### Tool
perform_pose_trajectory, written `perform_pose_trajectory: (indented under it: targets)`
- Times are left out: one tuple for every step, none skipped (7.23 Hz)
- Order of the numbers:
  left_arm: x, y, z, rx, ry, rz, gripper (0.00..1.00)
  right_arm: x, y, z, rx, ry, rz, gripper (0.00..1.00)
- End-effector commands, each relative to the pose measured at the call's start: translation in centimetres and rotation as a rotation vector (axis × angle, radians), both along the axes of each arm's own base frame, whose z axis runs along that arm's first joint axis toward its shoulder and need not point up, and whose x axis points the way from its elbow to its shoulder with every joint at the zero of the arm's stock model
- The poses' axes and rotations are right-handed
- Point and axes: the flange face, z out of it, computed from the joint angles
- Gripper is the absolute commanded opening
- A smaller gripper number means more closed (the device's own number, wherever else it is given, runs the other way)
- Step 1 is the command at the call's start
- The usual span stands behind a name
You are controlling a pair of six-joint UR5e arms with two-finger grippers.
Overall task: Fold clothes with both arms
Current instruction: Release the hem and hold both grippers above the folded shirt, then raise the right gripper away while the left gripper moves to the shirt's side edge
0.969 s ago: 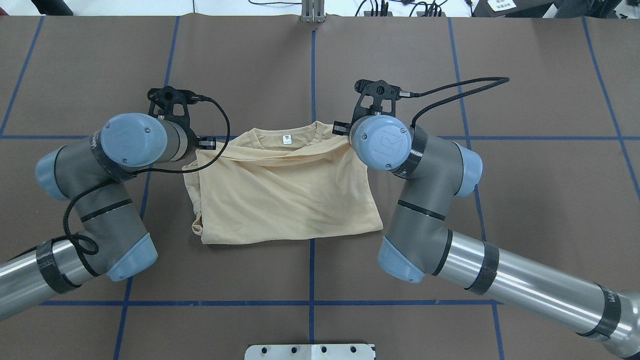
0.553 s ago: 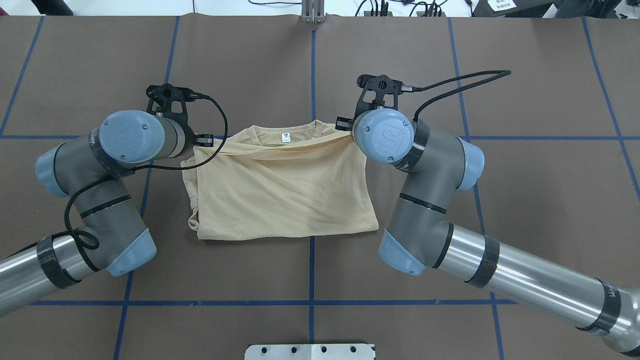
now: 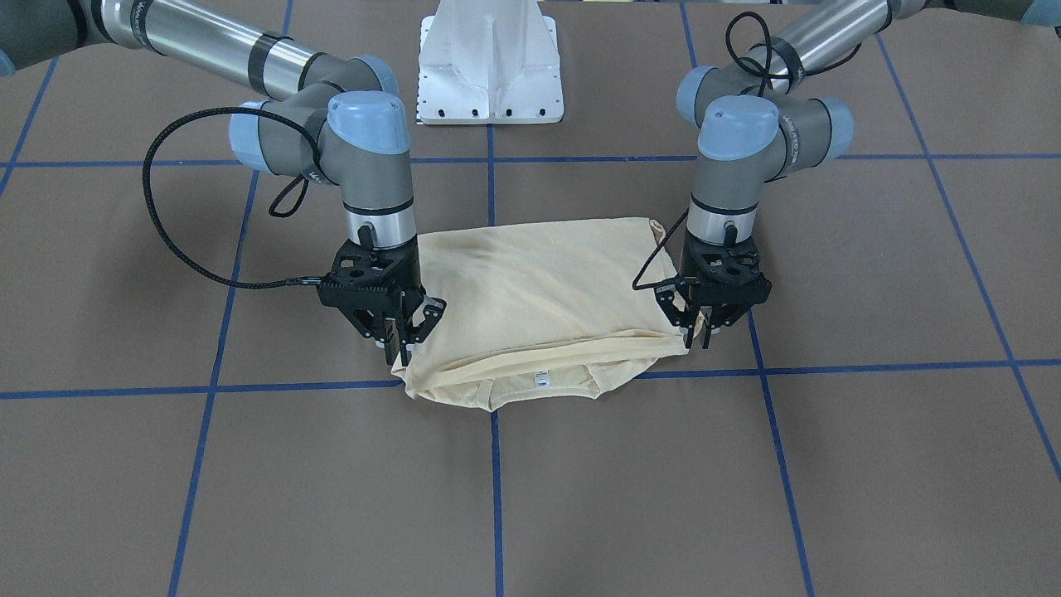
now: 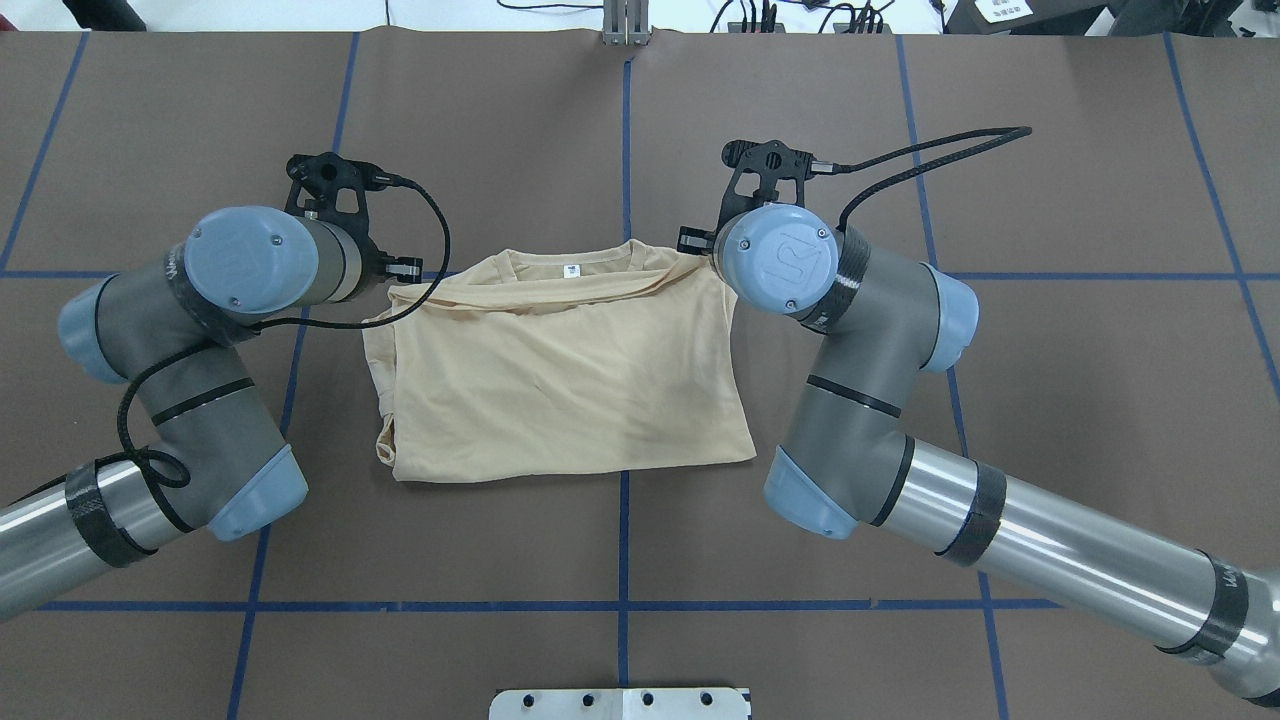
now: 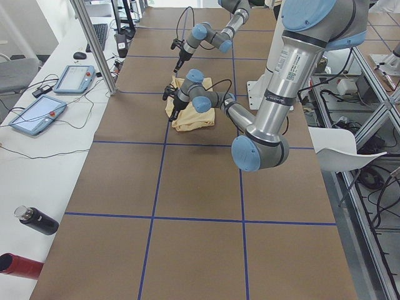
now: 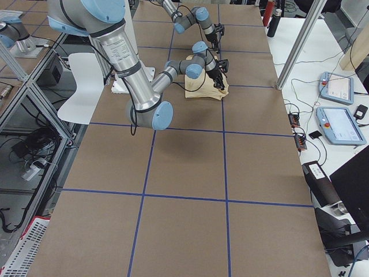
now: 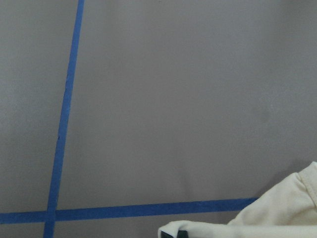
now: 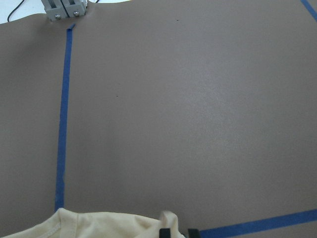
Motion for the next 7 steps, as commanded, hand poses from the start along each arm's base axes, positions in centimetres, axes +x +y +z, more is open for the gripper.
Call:
perform_pose_trajectory:
  targets:
    - [-2.0,-0.4,-1.2,0.086,0.021,0.088,1.00,1.6,-1.2,-0.5,0.014,0.005,-0.056,1.00]
    - [-2.5,0.7,-1.4,0.077,0.054,0.137,1.00,3.0,-1.9,-0.5,0.019,0.002,-0.131,1.00]
    - [-3.9,2.4,-1.5,0.090,0.094,0.138,1.00,5.7,-1.5,0.3,0.046,0.008,-0.172,1.00]
    - [-5.3,5.2,0.8,0.039,0.170,0.136,1.00,9.0,-0.6,1.3,0.067,0.005,-0.212,1.00]
    - [-4.6,8.4,3.4,0.006,0.247,0.133,1.00,11.6,0.1,2.7,0.069,0.005,-0.242,1.00]
    - [-2.4,11.5,4.7,-0.027,0.275,0.116,1.00,12.9,0.7,3.0,0.080,0.007,-0.250,1.00]
    - [0.2,14.2,4.6,-0.070,0.300,0.107,0.98,12.9,0.8,2.8,0.083,0.005,-0.251,1.00]
